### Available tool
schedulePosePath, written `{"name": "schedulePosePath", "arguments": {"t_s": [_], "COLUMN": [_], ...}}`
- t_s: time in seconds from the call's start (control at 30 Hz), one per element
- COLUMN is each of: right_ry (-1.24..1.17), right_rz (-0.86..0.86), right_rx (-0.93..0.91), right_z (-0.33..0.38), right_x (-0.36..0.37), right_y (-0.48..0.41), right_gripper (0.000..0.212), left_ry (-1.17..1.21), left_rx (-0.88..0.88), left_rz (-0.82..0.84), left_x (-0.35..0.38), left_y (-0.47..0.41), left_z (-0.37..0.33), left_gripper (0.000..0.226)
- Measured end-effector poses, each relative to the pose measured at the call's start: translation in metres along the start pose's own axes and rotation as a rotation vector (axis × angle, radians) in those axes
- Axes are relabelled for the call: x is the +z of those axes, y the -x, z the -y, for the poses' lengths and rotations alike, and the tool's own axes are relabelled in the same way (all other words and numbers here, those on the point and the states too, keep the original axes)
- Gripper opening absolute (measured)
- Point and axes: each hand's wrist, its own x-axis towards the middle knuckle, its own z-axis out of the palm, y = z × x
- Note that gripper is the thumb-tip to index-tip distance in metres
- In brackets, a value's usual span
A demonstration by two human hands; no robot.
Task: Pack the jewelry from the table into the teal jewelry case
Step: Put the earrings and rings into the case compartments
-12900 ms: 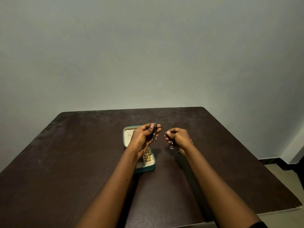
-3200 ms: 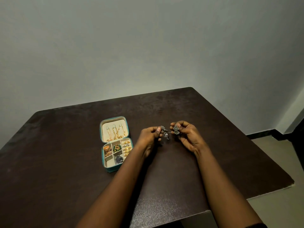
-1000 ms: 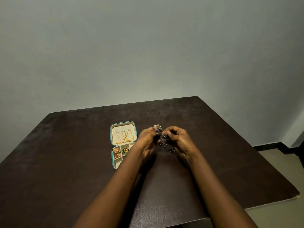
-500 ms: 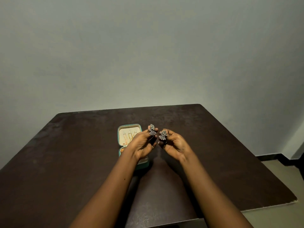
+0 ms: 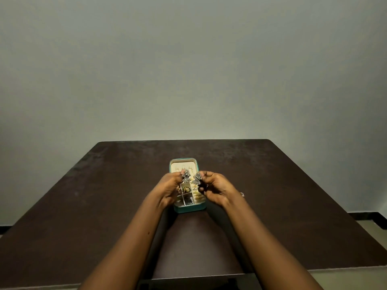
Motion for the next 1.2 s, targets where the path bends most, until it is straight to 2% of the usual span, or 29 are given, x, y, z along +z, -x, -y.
{"name": "schedulePosePath", "arguments": {"t_s": [0.17, 0.37, 0.53, 0.7, 0.83, 0.9, 1.0, 1.1, 1.2], "right_ry": [0.072, -0.004, 0.082, 0.185, 0.348, 0.417, 0.561, 0.828, 1.031], "right_rz": [-0.051, -0.104, -0.106, -0.117, -0.142, -0.151, -0.175, -0.211, -0.259], "right_rx": [0.070, 0.117, 0.126, 0.100, 0.047, -0.003, -0.081, -0.148, -0.163], "right_z": [-0.016, -0.020, -0.023, -0.026, -0.029, -0.030, -0.034, -0.035, -0.038], "right_x": [0.017, 0.018, 0.018, 0.020, 0.018, 0.020, 0.023, 0.026, 0.025], "right_y": [-0.004, -0.007, -0.010, -0.013, -0.015, -0.014, -0.016, -0.019, -0.020], "right_gripper": [0.027, 0.025, 0.026, 0.027, 0.029, 0.032, 0.035, 0.010, 0.023], "left_ry": [-0.006, 0.005, -0.017, -0.113, -0.275, -0.362, -0.587, -0.678, -0.748], "left_rx": [0.006, -0.013, -0.045, -0.004, 0.026, 0.041, 0.004, 0.038, 0.057], "left_rz": [-0.064, -0.056, -0.036, -0.075, -0.166, -0.205, -0.222, -0.220, -0.194], "left_x": [-0.016, -0.023, -0.026, -0.027, -0.033, -0.039, -0.045, -0.049, -0.049], "left_y": [0.013, 0.014, 0.009, 0.001, -0.006, -0.010, -0.008, -0.012, -0.011], "left_z": [0.010, 0.011, 0.014, 0.019, 0.025, 0.025, 0.026, 0.031, 0.034], "left_gripper": [0.020, 0.018, 0.017, 0.027, 0.021, 0.032, 0.029, 0.027, 0.028]}}
